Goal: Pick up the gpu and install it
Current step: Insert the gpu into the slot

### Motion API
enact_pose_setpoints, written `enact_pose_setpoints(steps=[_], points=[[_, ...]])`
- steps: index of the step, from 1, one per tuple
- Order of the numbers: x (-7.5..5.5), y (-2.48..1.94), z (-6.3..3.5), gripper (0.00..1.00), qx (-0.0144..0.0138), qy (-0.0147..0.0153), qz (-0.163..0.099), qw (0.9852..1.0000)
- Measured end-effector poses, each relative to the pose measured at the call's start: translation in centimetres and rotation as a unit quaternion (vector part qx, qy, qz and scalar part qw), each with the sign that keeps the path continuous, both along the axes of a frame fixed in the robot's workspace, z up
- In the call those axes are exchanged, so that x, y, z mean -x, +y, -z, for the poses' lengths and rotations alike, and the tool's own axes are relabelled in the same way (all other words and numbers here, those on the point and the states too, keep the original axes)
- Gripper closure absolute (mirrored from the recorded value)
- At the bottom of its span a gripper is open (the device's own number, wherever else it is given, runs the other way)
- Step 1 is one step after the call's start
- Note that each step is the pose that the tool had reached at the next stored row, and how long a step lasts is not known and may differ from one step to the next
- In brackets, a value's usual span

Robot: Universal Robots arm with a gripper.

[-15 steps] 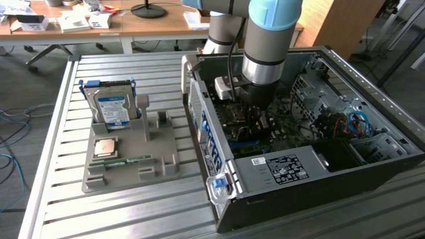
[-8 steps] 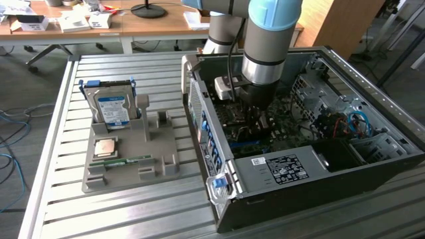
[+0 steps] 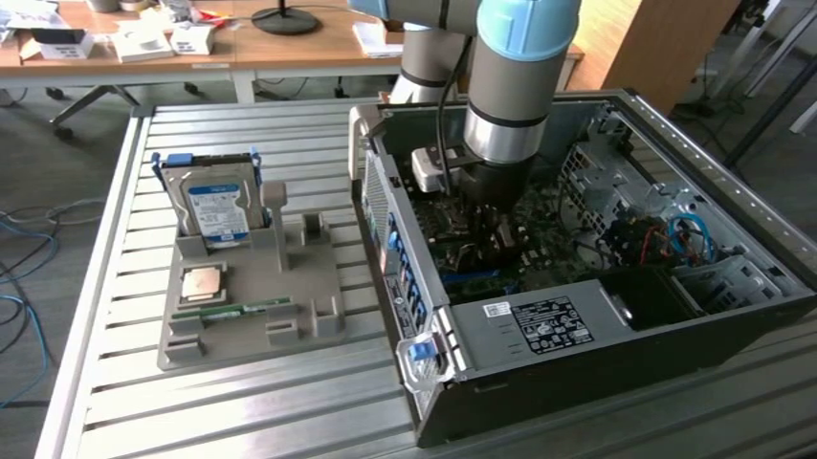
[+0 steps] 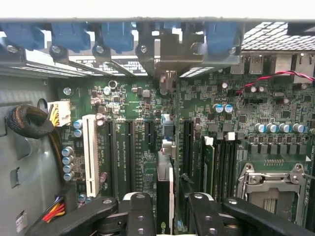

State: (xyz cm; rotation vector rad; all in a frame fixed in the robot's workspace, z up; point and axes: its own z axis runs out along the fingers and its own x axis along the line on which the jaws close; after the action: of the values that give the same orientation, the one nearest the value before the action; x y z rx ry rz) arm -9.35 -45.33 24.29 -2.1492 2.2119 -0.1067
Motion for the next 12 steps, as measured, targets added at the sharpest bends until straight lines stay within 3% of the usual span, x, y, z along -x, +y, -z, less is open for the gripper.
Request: enact_pose_setpoints(steps=[4, 10, 12], points=[[0.0, 0.00, -0.24, 0.67, 0.0002, 0.0001, 0.000, 1.0000], [0.0, 0.00, -1.68, 0.67, 0.0000, 0.0001, 0.000, 1.0000], [0.0, 0.00, -4.95, 0.67, 0.0001, 0.0001, 0.000, 1.0000]])
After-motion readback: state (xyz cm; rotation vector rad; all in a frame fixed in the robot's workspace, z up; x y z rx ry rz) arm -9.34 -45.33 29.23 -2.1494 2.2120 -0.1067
